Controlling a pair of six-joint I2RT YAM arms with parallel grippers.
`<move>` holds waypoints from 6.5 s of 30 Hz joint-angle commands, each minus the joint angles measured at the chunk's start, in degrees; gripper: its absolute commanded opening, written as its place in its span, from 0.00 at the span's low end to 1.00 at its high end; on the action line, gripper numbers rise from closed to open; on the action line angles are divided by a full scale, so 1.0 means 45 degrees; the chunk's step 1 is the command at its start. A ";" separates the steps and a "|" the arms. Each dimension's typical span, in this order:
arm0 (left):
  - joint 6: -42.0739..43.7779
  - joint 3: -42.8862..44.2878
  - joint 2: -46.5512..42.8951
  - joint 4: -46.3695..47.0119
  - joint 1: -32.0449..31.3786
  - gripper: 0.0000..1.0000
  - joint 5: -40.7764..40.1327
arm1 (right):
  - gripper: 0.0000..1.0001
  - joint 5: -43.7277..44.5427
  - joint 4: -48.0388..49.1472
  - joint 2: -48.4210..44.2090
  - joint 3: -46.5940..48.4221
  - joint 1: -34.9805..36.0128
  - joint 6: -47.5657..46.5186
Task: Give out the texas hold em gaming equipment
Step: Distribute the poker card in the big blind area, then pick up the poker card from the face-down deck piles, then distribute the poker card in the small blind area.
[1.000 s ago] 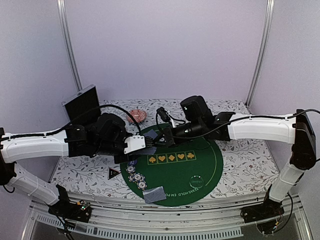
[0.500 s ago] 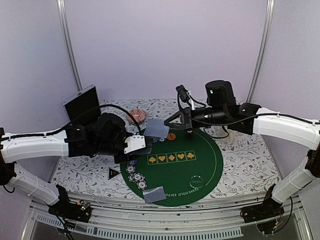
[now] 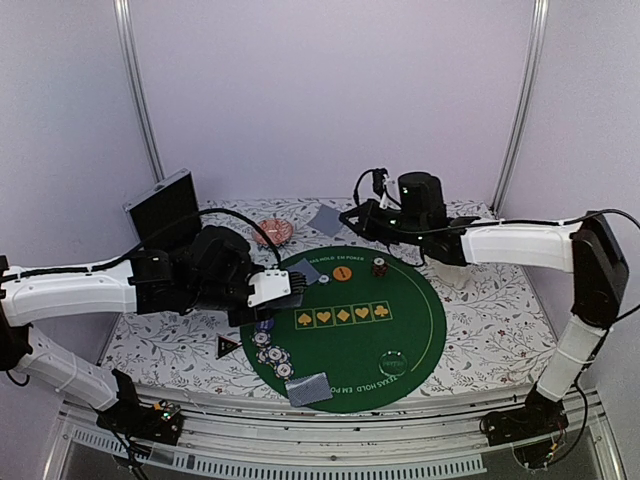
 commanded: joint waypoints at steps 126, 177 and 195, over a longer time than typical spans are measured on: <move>0.0148 -0.0229 -0.0570 0.0205 -0.0041 0.50 -0.0014 | 0.60 -0.2286 -0.2102 0.0574 0.0460 0.2849 -0.2377; 0.0168 -0.0253 -0.0526 0.0200 -0.0037 0.50 0.0011 | 0.09 -0.1859 -0.4344 -0.1051 0.0962 0.2888 -0.2790; 0.0158 -0.0263 -0.0526 0.0200 -0.0044 0.50 -0.0010 | 0.02 -0.2133 -0.2635 -0.3293 -0.0426 0.2802 -0.2223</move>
